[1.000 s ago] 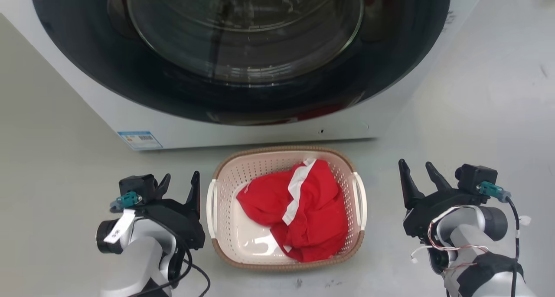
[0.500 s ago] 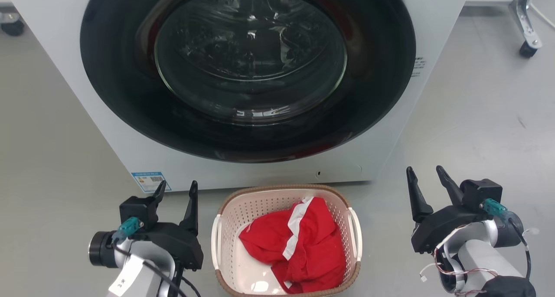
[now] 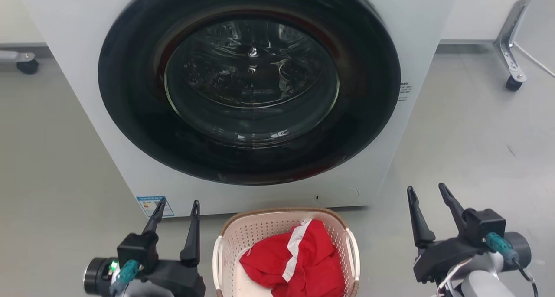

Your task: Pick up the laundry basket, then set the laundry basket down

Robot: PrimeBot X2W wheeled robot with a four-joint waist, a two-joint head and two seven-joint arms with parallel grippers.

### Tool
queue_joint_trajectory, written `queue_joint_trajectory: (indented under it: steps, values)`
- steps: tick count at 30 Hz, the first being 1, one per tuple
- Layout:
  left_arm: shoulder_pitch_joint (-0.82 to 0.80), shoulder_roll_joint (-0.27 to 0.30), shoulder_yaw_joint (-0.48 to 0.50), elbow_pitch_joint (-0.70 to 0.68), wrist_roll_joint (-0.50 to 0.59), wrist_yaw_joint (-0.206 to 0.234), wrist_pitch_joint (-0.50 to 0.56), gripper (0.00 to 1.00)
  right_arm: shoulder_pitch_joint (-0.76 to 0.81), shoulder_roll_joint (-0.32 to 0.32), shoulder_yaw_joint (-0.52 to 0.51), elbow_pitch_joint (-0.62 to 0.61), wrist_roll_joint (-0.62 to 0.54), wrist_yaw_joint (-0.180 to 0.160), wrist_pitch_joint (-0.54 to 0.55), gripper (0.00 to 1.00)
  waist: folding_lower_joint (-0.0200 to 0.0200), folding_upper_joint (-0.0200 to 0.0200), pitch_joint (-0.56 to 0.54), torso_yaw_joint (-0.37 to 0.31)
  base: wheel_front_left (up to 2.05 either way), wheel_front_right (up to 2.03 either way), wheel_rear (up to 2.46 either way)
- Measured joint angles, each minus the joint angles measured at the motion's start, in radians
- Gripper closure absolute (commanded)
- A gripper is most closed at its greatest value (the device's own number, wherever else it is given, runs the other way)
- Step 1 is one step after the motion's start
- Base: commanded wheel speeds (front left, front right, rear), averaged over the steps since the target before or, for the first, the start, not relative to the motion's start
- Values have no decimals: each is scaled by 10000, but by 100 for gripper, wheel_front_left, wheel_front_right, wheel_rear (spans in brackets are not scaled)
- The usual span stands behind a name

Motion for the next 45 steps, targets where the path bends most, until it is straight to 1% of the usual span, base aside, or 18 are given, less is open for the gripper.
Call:
queue_joint_trajectory:
  steps: [5, 16, 24, 26, 30, 45]
  values:
    - [741, 42, 194, -715, 79, 165, 0, 0, 728, -63, -207, -548, -136, -173, -2, 0, 1, 0, -228, -11, 0, 0, 0]
    - [1784, 56, 433, -1476, 121, 299, 0, 0, 1998, -128, -694, -1496, -451, -337, -2, 0, 1, 1, -473, 47, 0, 0, 0]
    - [2100, 54, 568, -1691, 121, 330, 0, 0, 2414, -119, -882, -1918, -663, -351, -2, 0, 2, 1, -497, 42, 0, 0, 0]
    - [2154, 48, 568, -1720, 121, 330, 0, 0, 2476, -117, -947, -1965, -677, -424, -2, 0, 1, 1, -496, 39, 0, 0, 0]
    - [2154, 50, 616, -1776, 121, 334, 6, 0, 2521, -98, -1062, -2155, -754, -424, -2, 0, 2, 1, -488, 30, 0, 0, 0]
    - [2158, 35, 683, -1950, 165, 343, 265, 0, 2661, -21, -1296, -2403, -1108, -426, -2, 0, 1, 1, -432, 38, 0, 0, 0]
